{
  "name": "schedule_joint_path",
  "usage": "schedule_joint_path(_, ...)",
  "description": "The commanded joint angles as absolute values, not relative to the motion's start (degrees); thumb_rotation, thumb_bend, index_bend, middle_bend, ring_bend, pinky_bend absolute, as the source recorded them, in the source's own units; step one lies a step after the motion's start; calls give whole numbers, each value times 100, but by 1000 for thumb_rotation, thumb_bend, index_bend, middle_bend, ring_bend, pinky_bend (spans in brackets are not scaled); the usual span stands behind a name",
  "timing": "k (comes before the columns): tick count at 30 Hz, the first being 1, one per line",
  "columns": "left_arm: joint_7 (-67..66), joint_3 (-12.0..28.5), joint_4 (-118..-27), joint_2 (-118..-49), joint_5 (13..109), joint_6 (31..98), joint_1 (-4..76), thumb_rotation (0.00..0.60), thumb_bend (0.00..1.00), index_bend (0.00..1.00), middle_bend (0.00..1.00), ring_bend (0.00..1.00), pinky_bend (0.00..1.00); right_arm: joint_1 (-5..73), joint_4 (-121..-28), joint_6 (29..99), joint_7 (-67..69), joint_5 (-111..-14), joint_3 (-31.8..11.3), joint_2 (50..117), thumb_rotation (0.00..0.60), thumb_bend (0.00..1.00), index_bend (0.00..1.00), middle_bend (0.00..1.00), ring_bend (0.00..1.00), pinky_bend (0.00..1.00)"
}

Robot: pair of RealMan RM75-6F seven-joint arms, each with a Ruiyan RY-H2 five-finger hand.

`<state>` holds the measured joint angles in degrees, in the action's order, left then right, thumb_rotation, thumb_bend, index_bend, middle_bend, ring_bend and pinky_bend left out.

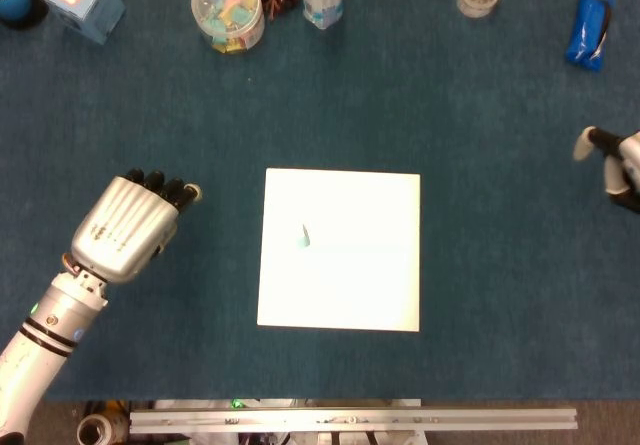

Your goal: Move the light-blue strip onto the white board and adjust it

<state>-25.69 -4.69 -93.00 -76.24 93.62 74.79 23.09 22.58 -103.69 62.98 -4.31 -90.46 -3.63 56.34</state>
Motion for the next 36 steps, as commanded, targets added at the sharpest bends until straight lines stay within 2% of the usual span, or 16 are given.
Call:
schedule_joint_path(1, -2556, -432, -9293, -7626, 9305, 7488, 2267, 600, 335, 359, 482, 453, 553, 2468, -10475, 6007, -431, -9188, -306, 5665, 600, 920, 454, 997, 1000, 986)
schedule_joint_path(4, -2573, -423, -9332, -7580, 9218, 7494, 2194, 600, 335, 359, 482, 453, 553, 2746, -10591, 5595, -398, -9291, -266, 5694, 600, 996, 452, 1000, 1000, 999)
schedule_joint_path(10, -2405, -400, -9386, -7504, 9220, 7787, 1967, 600, 335, 358, 482, 453, 553, 3408, -10760, 4602, -553, -9348, -223, 5957, 600, 1000, 369, 1000, 1000, 1000)
schedule_joint_path(14, -2258, -389, -9345, -7461, 9258, 8007, 1816, 600, 335, 359, 479, 453, 553, 3712, -10759, 4216, -782, -9239, -263, 6293, 600, 1000, 332, 1000, 1000, 1000)
schedule_joint_path(26, -1955, -294, -9426, -7290, 9235, 8505, 1416, 600, 335, 357, 472, 453, 553, 4399, -10655, 3617, -1492, -8622, -454, 7371, 600, 1000, 284, 1000, 1000, 1000)
schedule_joint_path(36, -1735, -255, -9395, -7256, 9278, 8652, 1231, 600, 335, 357, 472, 454, 553, 4834, -10257, 3328, -2360, -7776, -392, 8289, 600, 1000, 283, 1000, 1000, 1000)
